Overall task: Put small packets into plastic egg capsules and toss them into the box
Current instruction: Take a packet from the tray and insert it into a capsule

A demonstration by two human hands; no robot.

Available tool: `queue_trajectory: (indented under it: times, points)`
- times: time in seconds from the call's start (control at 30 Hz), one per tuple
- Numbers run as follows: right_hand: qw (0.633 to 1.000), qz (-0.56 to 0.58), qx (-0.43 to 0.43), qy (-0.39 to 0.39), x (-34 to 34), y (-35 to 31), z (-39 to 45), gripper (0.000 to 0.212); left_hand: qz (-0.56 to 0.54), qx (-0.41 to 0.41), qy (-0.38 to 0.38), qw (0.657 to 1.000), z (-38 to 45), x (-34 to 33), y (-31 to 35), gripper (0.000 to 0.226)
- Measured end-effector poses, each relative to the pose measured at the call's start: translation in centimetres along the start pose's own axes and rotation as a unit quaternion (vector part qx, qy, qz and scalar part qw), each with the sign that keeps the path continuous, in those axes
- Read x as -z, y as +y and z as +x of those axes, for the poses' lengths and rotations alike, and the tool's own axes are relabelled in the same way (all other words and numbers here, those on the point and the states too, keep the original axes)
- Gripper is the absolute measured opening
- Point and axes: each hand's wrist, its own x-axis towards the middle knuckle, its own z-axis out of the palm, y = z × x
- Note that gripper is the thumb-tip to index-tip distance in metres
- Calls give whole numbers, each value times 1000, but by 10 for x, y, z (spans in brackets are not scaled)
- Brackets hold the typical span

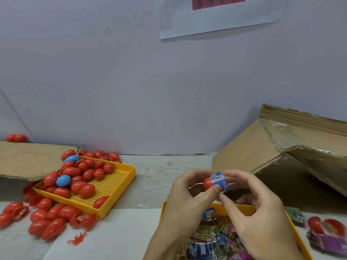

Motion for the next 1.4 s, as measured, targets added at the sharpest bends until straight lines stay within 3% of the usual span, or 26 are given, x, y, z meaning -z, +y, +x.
queue_trajectory:
  times: [0.23, 0.43, 0.63, 0.83, 1.03, 1.2, 1.4]
  points:
    - [991, -115, 62, 32, -2, -5, -2, 66, -21, 1, -25, 999, 0, -9, -1, 20]
    - [980, -174, 74, 59, -1, -4, 0, 67, 13, -4, -30, 999, 1, -13, -2, 17]
    - [984, -137, 81, 77, -1, -4, 0, 66, 8, 4, -24, 1000, 1, -10, -4, 17]
    - [987, -110, 85, 77, -2, -6, -1, 71, -41, 45, -24, 998, 2, -11, -6, 33]
    - [988, -106, 89, 63, -2, -7, -2, 75, -90, 54, -49, 993, 2, -11, -3, 23]
    - [990, -89, 92, 63, -2, -5, -3, 79, -50, 69, -34, 996, 2, -6, -6, 40]
    - [992, -78, 88, 54, -2, -2, -2, 79, -75, 79, -48, 993, 2, -3, -2, 28]
